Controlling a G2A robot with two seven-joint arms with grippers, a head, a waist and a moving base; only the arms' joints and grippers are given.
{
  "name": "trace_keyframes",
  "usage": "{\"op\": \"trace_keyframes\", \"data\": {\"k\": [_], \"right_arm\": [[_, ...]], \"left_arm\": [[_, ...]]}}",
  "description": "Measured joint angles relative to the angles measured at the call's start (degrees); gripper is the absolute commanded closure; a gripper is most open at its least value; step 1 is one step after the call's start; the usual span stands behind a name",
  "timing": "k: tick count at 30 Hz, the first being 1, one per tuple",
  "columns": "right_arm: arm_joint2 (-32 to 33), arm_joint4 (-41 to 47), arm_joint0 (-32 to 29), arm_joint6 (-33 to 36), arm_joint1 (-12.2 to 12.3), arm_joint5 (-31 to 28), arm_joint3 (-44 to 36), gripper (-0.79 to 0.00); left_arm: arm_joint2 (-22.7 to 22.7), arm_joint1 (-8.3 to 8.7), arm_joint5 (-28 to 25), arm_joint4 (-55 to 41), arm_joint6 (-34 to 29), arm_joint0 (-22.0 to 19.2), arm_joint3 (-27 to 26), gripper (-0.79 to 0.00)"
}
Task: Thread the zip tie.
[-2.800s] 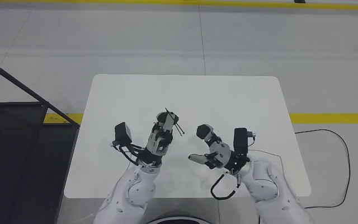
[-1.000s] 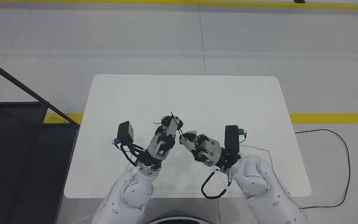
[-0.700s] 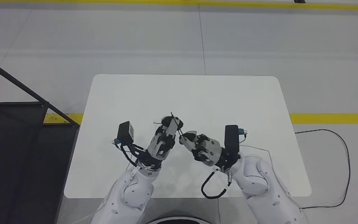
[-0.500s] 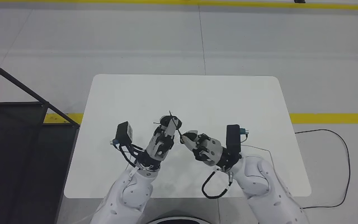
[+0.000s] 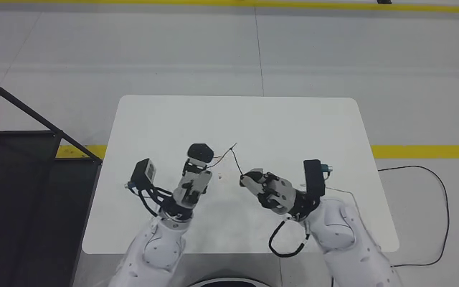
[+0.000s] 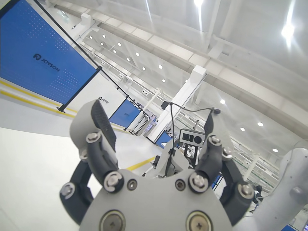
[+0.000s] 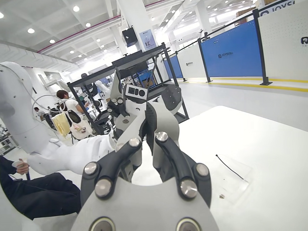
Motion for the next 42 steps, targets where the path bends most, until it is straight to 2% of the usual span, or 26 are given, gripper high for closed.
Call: {"op": "trace_keyframes", "data": {"k": [4,10,17,20,24,31,37,42], "right_arm": [[0.4,7.0,0.7,5.0,0.7,-2.2,1.0,0.000],[0.2,16.2,2.1,13.0,1.8,-2.4,1.6,0.000],[0.0,23.1,3.6,17.7,2.5,-1.7,2.4,0.000],[-0.6,26.2,4.1,20.2,2.8,-1.8,2.8,0.000],[-2.8,33.2,5.5,27.3,3.5,-0.8,3.5,0.000],[-6.4,53.5,10.8,48.4,5.2,6.5,5.9,0.000],[-8.3,63.2,14.2,56.3,6.3,14.0,6.4,0.000],[-8.6,64.7,15.1,58.9,6.9,16.6,6.8,0.000]], "left_arm": [[-1.8,0.48,-1.6,-4.0,-2.9,0.8,-0.9,-0.785],[-3.9,1.32,-4.0,-11.9,-8.7,2.0,-2.3,-0.785],[-6.3,2.58,-7.1,-21.0,-17.5,3.3,-3.4,-0.785],[-7.2,3.04,-7.3,-24.6,-20.2,3.8,-3.7,-0.785],[-7.2,3.67,-5.6,-31.4,-25.1,3.4,-3.9,-0.785],[-7.8,5.40,-1.6,-45.4,-40.8,1.1,-3.8,-0.785],[-9.7,6.95,2.1,-52.4,-55.7,-1.3,-2.8,-0.785],[-10.2,7.09,2.3,-52.5,-57.0,-1.5,-2.5,-0.785]]}}
